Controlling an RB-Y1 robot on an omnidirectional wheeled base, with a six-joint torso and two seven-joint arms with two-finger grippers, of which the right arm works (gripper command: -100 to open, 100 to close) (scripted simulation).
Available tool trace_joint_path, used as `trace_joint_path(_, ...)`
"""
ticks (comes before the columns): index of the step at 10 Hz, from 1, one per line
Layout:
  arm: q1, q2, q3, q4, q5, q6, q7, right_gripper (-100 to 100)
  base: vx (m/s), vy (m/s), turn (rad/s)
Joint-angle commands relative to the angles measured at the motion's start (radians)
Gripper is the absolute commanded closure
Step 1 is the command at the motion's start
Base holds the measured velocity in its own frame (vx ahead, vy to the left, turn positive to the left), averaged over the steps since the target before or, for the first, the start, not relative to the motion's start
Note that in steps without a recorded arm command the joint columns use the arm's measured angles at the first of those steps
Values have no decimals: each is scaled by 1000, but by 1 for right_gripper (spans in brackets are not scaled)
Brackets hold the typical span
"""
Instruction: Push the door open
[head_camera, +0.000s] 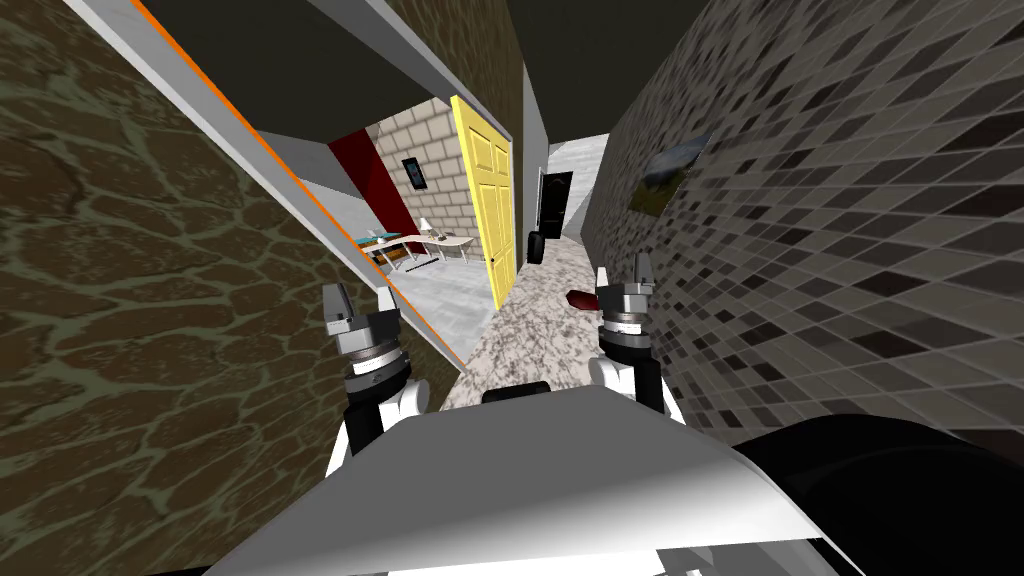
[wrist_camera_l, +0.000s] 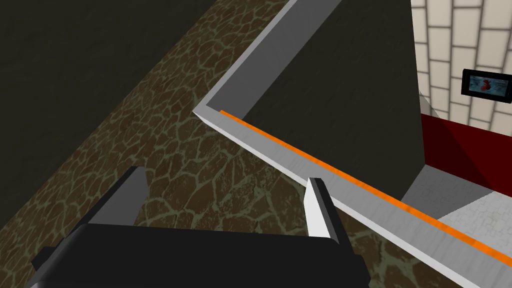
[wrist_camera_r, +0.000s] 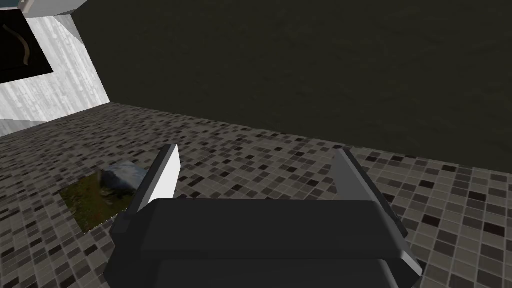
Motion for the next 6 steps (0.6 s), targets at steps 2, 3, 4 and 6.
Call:
trace_joint_path(2, -13, -23, 15, 45, 4, -7, 0, -100, 150, -26, 109)
trace_joint_path(3, -19, -30, 21, 63, 5, -10, 0, -100, 159, -46, 72)
trace_joint_path(4, -25, -38, 27, 84, 7, -14, 0, -100, 151, -34, 108)
trace_joint_path(6, -35, -50, 39, 119, 10, -20, 0, -100, 157, -37, 82)
